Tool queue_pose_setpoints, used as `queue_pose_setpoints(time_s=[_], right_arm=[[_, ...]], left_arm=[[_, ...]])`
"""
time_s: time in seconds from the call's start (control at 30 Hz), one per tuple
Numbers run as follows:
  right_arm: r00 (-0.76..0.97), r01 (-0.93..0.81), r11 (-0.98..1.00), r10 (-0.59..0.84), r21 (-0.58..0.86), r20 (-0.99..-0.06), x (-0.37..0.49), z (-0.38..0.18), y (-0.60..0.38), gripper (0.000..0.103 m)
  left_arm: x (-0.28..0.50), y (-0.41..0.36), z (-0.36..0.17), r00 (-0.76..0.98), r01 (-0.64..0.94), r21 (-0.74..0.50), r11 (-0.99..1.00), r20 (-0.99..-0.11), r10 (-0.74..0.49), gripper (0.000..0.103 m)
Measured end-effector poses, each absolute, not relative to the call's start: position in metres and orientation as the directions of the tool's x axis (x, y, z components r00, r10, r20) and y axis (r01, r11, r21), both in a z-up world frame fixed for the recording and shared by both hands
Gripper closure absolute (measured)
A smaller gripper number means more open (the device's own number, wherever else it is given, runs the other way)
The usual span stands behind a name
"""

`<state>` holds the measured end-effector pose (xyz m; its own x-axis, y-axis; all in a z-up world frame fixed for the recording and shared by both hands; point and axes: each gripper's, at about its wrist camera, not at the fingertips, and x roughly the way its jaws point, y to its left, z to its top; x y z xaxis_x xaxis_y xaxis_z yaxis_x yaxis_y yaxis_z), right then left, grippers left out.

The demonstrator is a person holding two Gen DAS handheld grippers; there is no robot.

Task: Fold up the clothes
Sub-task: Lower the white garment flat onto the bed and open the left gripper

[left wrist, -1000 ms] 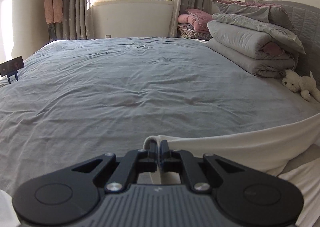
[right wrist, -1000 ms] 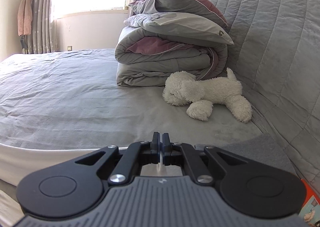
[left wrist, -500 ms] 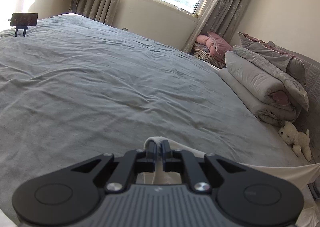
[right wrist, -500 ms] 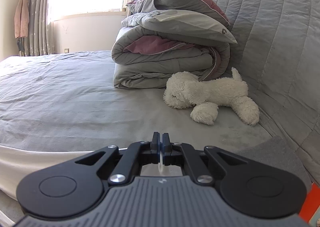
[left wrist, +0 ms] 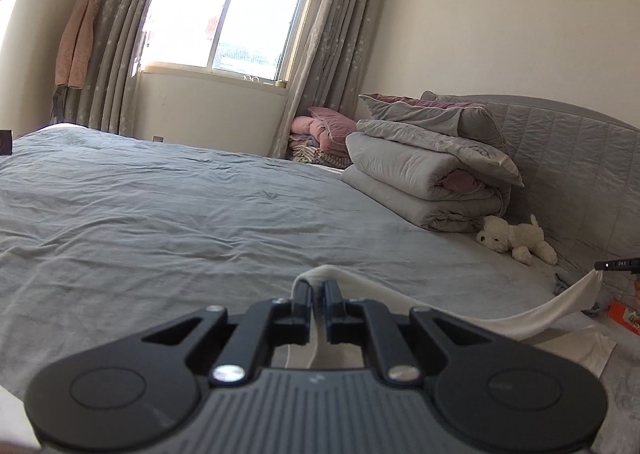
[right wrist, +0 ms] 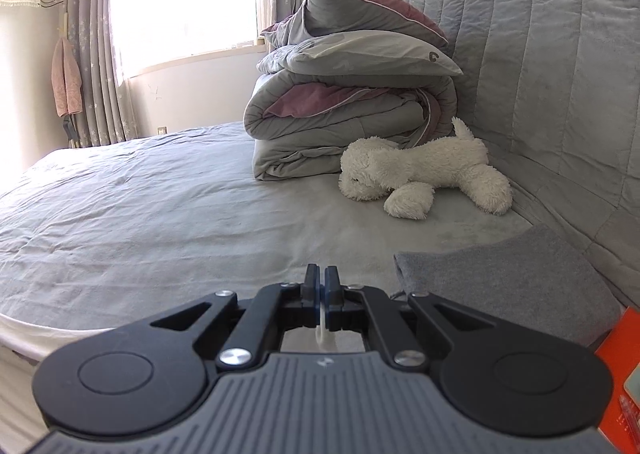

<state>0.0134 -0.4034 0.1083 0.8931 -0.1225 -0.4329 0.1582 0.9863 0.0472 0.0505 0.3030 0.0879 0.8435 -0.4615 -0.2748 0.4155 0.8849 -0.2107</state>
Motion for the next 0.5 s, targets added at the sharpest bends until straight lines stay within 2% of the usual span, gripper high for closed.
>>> queue_pose_setpoints(time_s=[0.07, 0.23, 0.37, 0.5], right_arm=[[0.882, 0.15, 0.988, -0.117, 0.036, -0.457, 0.005, 0.099, -0.403, 0.102], [0.857, 0.152, 0.988, -0.112, 0.039, -0.502, -0.017, 0.075, -0.405, 0.102], [0.855, 0.163, 0.984, -0.105, 0.071, -0.507, -0.033, 0.071, -0.412, 0.102], [0.848, 0.144, 0.988, -0.094, 0.055, -0.521, -0.039, 0.069, -0.409, 0.102]], left_arm=[[0.036, 0.301, 0.085, 0.838, 0.44, -0.173, 0.881, -0.274, -0.472, 0.093], [0.009, 0.307, 0.069, 0.848, 0.435, -0.105, 0.895, -0.287, -0.446, 0.095], [0.001, 0.317, 0.063, 0.854, 0.41, -0.141, 0.901, -0.289, -0.433, 0.099], [-0.008, 0.314, 0.063, 0.845, 0.409, -0.175, 0.896, -0.298, -0.444, 0.099]])
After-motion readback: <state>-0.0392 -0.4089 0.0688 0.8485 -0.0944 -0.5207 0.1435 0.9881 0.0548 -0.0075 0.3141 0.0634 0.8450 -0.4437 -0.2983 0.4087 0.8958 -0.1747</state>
